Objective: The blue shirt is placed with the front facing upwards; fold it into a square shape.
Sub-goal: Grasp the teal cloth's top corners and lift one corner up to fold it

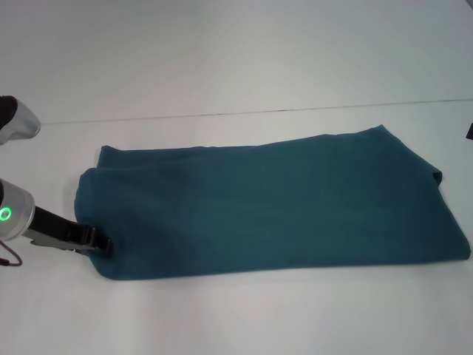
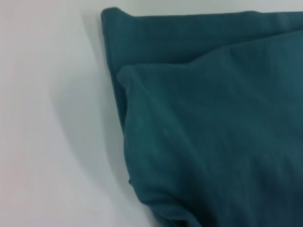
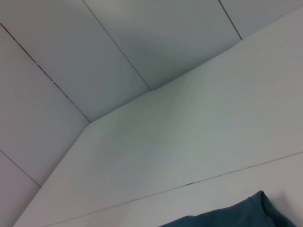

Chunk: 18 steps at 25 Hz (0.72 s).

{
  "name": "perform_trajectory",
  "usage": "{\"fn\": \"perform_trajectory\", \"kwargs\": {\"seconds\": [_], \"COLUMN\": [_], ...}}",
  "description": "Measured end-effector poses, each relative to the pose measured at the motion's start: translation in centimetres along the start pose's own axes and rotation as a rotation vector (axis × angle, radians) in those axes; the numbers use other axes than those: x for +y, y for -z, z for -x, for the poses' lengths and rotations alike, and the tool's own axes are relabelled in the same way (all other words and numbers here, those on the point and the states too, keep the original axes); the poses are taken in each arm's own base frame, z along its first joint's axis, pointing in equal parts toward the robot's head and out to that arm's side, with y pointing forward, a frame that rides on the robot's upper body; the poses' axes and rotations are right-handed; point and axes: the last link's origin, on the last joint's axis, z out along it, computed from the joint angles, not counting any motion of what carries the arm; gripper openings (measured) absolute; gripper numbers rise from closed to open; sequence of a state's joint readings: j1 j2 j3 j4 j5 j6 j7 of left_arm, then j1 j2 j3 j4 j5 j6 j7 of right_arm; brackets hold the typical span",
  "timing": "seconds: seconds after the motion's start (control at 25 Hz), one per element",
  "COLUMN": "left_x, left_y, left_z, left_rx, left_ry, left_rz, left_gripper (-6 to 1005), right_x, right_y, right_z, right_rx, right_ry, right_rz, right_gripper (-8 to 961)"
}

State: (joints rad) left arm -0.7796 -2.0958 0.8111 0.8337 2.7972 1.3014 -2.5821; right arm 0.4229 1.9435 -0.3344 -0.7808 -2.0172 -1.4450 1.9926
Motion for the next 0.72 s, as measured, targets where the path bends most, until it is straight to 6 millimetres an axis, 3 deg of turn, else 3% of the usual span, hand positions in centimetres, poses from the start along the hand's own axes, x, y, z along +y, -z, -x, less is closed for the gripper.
{"fn": "perform_trajectory", "kwargs": {"seconds": [0.72], "left_x": [-1.1], "left_y": [0.2], "left_z": [0.4], "left_rx": [0.017], "left_ry": [0.024], "left_rz": [-0.024], "left_gripper": [64], "right_x": [0.0], "right_y": [-0.2], "right_z": [-0.2], "right_rx": [-0.002], "right_ry": [0.001], "right_rz": [-0.003], "right_gripper": [899]}}
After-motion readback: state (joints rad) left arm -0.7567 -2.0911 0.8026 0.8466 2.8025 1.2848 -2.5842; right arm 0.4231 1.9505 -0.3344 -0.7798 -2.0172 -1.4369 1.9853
